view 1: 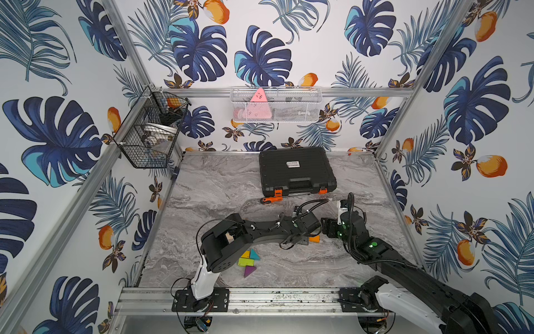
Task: Assemble a piece of candy with building blocks
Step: Place the building block at the center of the board, then assemble the building block at the center of the board.
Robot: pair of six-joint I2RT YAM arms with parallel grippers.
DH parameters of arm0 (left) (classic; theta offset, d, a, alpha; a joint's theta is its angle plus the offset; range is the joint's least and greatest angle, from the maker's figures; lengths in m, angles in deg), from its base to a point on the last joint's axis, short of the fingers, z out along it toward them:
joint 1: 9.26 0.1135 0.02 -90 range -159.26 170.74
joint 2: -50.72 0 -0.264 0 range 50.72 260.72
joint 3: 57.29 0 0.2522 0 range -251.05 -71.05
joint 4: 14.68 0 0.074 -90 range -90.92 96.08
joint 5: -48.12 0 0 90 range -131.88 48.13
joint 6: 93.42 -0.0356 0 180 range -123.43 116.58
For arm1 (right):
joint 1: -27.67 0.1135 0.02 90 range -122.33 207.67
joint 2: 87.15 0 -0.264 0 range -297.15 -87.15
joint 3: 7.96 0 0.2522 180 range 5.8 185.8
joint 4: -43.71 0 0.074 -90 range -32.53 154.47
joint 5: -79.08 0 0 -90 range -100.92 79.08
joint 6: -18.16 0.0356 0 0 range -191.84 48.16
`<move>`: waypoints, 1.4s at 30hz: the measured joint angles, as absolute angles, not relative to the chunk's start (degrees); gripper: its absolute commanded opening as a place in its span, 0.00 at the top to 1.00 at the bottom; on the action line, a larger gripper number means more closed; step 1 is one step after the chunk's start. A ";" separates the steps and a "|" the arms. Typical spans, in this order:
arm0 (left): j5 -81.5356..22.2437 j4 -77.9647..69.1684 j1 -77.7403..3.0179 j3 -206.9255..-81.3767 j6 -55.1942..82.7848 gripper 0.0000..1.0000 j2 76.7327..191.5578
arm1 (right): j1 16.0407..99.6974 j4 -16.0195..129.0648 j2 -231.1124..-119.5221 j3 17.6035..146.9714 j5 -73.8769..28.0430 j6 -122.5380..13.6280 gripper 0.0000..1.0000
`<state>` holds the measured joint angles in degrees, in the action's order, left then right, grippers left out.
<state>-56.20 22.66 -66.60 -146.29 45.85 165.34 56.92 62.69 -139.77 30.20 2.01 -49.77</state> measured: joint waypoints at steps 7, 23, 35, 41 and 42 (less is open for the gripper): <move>-53.60 22.42 -66.49 -144.34 45.48 0.18 162.68 | 56.90 62.29 -139.95 30.20 1.57 -49.77 0.25; -49.69 23.75 -63.35 -128.67 30.16 0.37 145.15 | 56.81 62.10 -140.06 29.74 0.59 -49.80 0.24; -45.95 14.55 -62.69 -127.71 21.96 0.38 151.90 | 56.68 62.10 -138.55 29.37 0.55 -49.75 0.24; -45.95 9.08 -61.55 -127.16 19.97 0.39 153.26 | 56.64 62.12 -138.66 29.37 0.50 -49.75 0.24; -45.91 7.97 -61.45 -126.88 19.21 0.39 153.39 | 56.64 62.10 -138.66 29.37 0.50 -49.75 0.24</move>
<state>-45.91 7.97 -61.45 -126.88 19.21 153.39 56.64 62.10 -138.66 29.37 0.50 -49.75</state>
